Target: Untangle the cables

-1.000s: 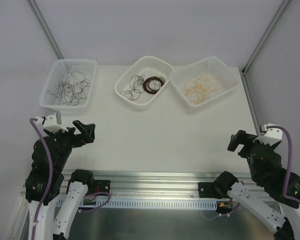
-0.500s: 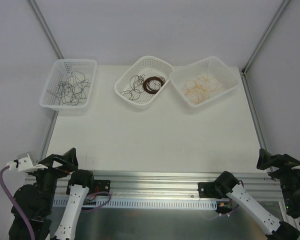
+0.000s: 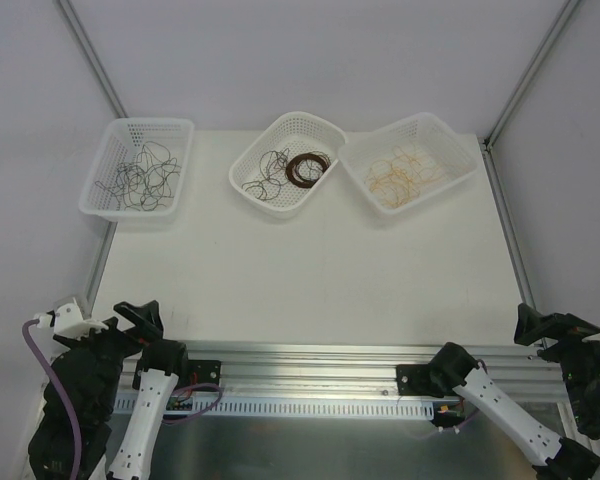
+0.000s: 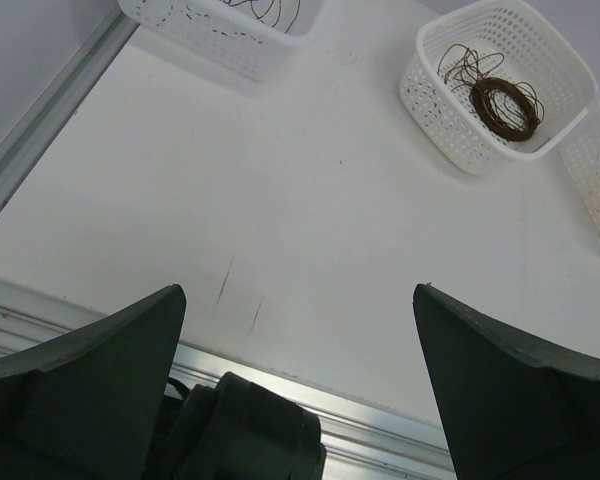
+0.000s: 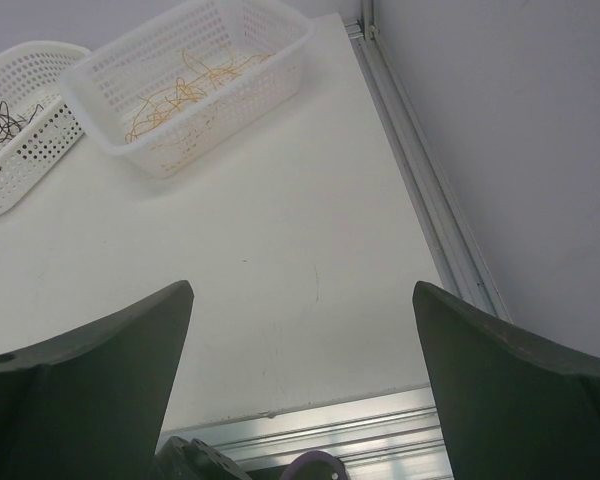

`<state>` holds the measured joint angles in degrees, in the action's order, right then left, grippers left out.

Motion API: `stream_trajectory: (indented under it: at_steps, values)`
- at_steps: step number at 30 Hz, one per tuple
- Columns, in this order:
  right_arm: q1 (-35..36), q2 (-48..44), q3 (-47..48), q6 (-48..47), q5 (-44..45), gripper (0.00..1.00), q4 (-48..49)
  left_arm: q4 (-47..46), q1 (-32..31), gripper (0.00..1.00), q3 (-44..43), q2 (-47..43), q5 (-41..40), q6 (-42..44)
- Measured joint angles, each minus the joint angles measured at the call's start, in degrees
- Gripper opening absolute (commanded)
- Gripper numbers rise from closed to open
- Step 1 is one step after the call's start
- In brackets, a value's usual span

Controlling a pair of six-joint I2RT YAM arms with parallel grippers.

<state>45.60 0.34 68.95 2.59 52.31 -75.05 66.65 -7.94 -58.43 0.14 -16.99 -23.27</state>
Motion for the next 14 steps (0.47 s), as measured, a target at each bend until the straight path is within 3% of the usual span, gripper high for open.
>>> stream_trajectory:
  at_steps: [14]
  values:
    - [1.0, 0.0, -0.5, 0.6, 0.5, 0.97, -0.3, 0.2, 0.0, 0.99, 1.9, 0.0, 0.0, -0.2]
